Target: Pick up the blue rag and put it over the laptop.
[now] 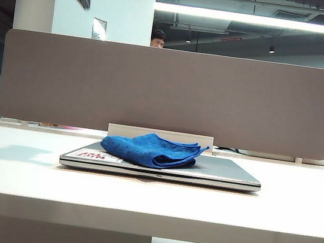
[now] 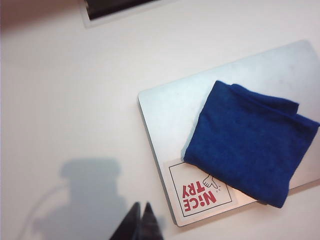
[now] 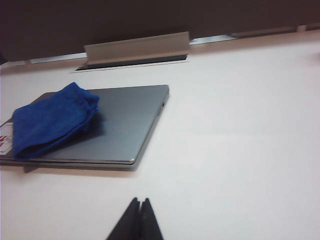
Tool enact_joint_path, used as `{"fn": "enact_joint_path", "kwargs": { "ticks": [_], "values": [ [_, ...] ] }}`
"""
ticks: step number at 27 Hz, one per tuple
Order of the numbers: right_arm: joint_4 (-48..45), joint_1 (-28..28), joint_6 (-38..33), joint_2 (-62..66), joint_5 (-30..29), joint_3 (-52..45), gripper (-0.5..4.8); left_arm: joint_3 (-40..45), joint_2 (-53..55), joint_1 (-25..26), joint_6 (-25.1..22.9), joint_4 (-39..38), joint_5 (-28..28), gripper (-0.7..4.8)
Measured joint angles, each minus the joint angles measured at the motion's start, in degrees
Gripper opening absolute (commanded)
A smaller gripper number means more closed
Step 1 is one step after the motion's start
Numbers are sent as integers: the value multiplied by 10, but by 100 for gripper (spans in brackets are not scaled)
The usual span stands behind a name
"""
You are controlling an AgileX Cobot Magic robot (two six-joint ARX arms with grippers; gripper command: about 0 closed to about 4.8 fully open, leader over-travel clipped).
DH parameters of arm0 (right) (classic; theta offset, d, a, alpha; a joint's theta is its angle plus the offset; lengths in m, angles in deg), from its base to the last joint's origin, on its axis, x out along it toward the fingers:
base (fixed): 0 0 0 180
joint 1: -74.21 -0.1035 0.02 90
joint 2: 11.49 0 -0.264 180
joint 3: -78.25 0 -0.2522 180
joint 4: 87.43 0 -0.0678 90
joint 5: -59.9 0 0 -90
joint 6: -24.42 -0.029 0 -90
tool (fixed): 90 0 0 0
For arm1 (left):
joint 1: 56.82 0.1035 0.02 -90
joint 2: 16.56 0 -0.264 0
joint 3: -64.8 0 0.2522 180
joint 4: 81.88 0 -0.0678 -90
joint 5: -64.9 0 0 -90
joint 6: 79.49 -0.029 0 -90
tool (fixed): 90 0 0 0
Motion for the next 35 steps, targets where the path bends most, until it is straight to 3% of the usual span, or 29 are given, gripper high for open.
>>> {"fn": "enact_joint_path", "kwargs": {
  "ticks": [5, 9, 18, 28, 35],
  "values": [
    [0, 0, 24, 0, 42, 0, -5, 58, -89, 0, 0, 2, 0, -6],
    [0, 0, 28, 0, 89, 0, -5, 200, -211, 0, 0, 54, 0, -6],
    [0, 0, 28, 0, 91, 0, -5, 392, -388, 0, 0, 134, 0, -6],
    [0, 0, 28, 0, 91, 0, -5, 610, -670, 0, 19, 171, -3, -6],
    [0, 0, 28, 0, 91, 0, -5, 681, -817, -1, 25, 169, -13, -6]
  ]
}}
